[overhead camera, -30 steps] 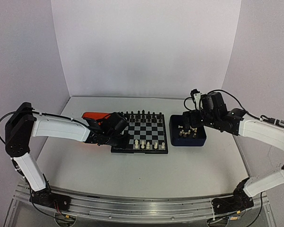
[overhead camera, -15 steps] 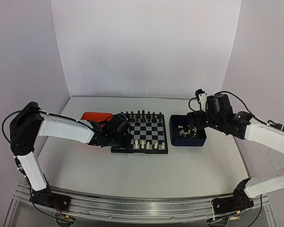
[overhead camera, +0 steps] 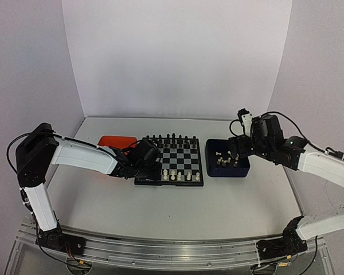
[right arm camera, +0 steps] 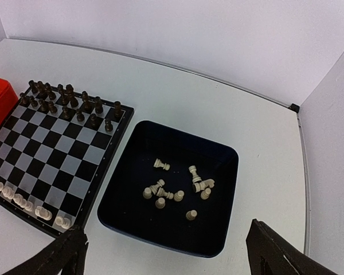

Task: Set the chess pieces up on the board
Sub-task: Place the chess piece on the chessboard.

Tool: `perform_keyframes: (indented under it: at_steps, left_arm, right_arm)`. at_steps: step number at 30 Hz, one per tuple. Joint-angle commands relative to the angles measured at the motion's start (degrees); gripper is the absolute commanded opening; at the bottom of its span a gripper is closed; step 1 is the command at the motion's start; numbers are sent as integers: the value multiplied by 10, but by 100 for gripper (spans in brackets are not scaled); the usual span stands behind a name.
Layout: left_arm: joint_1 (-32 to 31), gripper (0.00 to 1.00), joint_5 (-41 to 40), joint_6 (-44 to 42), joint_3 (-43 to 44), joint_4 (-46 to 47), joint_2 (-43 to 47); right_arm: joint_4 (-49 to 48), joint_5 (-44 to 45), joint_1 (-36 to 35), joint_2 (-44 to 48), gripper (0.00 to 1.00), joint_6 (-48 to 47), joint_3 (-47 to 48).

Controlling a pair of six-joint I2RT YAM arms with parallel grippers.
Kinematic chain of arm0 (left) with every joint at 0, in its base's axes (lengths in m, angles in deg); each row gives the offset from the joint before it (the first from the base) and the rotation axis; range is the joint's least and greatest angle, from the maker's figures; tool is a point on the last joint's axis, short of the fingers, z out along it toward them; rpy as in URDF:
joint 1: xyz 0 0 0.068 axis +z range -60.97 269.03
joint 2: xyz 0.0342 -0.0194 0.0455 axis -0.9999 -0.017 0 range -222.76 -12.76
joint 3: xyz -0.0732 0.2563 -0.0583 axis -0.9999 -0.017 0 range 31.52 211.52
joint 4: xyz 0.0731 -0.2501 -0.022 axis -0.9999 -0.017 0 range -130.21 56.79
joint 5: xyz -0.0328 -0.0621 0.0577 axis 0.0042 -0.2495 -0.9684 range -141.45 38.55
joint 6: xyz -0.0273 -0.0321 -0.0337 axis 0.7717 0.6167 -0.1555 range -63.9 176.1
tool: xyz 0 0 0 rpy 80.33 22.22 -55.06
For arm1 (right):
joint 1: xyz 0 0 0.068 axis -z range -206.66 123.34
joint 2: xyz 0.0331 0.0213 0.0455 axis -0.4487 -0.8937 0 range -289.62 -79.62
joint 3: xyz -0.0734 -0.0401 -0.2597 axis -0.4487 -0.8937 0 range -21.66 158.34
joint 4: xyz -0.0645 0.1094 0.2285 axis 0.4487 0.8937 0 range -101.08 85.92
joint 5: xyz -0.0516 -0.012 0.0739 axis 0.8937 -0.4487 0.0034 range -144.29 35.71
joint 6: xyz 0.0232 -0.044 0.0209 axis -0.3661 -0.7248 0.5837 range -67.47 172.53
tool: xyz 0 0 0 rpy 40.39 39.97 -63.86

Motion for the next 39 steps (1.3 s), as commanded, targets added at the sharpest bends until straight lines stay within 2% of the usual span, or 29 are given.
perform_keyframes:
  at_steps: [1,18,20,29,39]
  left_arm:
    - [-1,0,-3,-1,27,19,-14]
    - [-1,1,-4,10,12,7,-24]
    - [-1,4,-4,10,6,10,-22]
    - [-2,29,-18,9,3,14,-13]
    - [-1,35,-31,13,2,3,22]
  right_arm:
    - [-4,14,-2,20,94,-8,0]
    - [-2,21,-3,25,94,-30,1]
    - [-2,21,-3,26,94,-34,0]
    - [-1,19,-3,31,94,-38,-2]
    - [-1,12,-2,36,94,-35,-3]
